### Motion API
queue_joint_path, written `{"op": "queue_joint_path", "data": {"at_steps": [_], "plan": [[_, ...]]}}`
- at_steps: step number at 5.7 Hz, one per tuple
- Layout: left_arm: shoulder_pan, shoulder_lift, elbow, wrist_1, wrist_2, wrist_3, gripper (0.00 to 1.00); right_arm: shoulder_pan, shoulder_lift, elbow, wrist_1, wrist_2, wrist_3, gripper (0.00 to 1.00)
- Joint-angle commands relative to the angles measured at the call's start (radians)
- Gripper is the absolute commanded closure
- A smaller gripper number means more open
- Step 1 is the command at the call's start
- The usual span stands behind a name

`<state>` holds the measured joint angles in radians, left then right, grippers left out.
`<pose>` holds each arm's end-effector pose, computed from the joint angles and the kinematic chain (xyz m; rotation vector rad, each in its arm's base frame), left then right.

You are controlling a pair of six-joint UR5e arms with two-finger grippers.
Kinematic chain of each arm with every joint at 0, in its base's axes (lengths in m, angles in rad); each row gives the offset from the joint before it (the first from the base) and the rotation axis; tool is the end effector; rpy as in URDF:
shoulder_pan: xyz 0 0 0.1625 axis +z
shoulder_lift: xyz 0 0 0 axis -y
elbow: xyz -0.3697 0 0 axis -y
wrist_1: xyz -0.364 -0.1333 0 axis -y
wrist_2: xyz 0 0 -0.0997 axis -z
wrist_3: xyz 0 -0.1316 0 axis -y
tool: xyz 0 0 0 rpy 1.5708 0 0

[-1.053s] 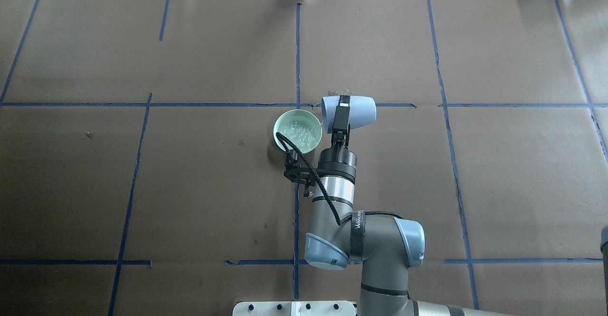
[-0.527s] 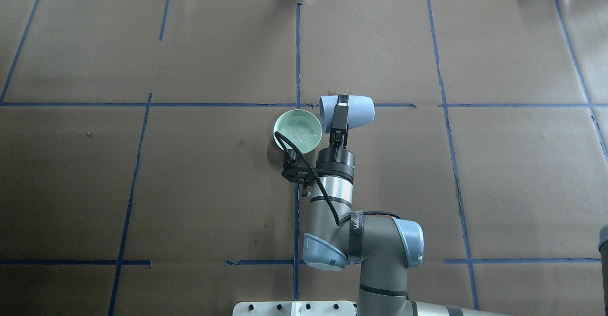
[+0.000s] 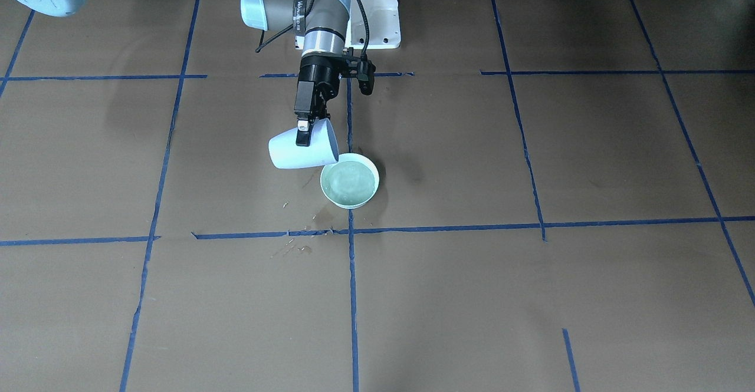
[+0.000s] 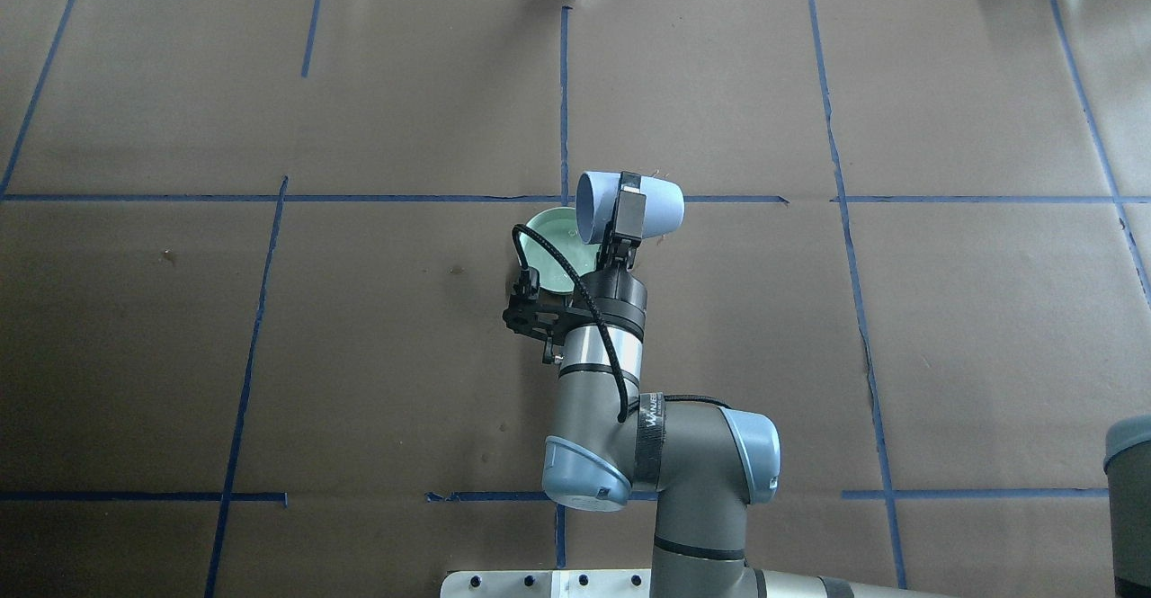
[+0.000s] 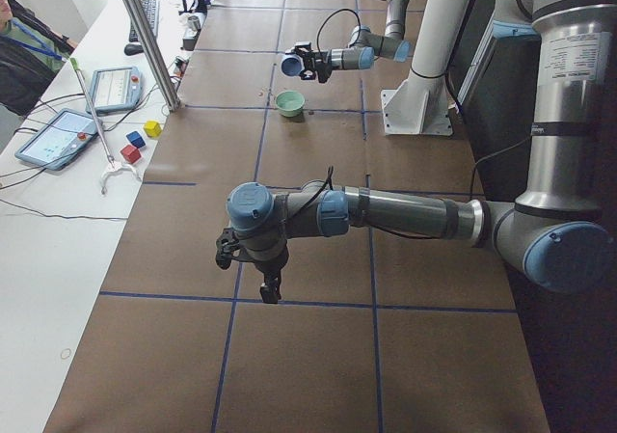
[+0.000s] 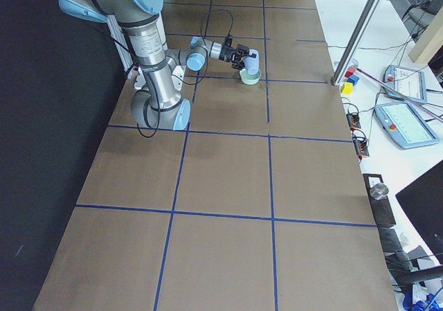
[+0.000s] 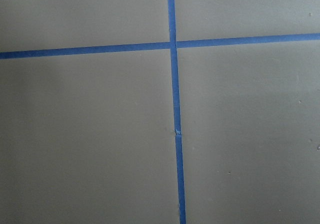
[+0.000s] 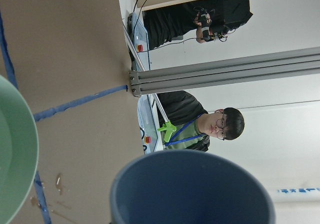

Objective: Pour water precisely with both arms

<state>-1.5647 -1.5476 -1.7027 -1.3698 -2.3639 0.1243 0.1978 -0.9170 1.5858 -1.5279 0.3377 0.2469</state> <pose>-0.0368 -0.4443 0.5937 -0.0404 0.7965 0.0868 -0.5518 -0.3732 0.1982 1.2841 0.3663 -0.5190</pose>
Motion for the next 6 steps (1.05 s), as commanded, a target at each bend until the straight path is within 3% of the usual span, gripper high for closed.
{"op": "queue_joint_path", "data": {"at_steps": [1,3,4,5,6], "plan": [[0.0,0.0,0.0,0.0,0.0,0.002,0.0,0.005,0.006,0.002,0.053,0.049,0.218,1.0],[0.0,-0.002,-0.002,0.0,0.0,0.002,0.0,0.023,-0.008,0.005,0.21,0.141,0.392,1.0],[0.0,-0.003,-0.006,0.0,0.0,0.0,0.0,0.043,-0.035,0.035,0.225,0.183,0.479,1.0],[0.0,-0.002,-0.011,0.0,0.0,0.002,0.0,0.067,-0.104,0.15,0.229,0.27,0.579,1.0],[0.0,-0.002,-0.018,0.0,0.0,0.0,0.0,0.083,-0.171,0.233,0.229,0.296,0.636,1.0]]}}
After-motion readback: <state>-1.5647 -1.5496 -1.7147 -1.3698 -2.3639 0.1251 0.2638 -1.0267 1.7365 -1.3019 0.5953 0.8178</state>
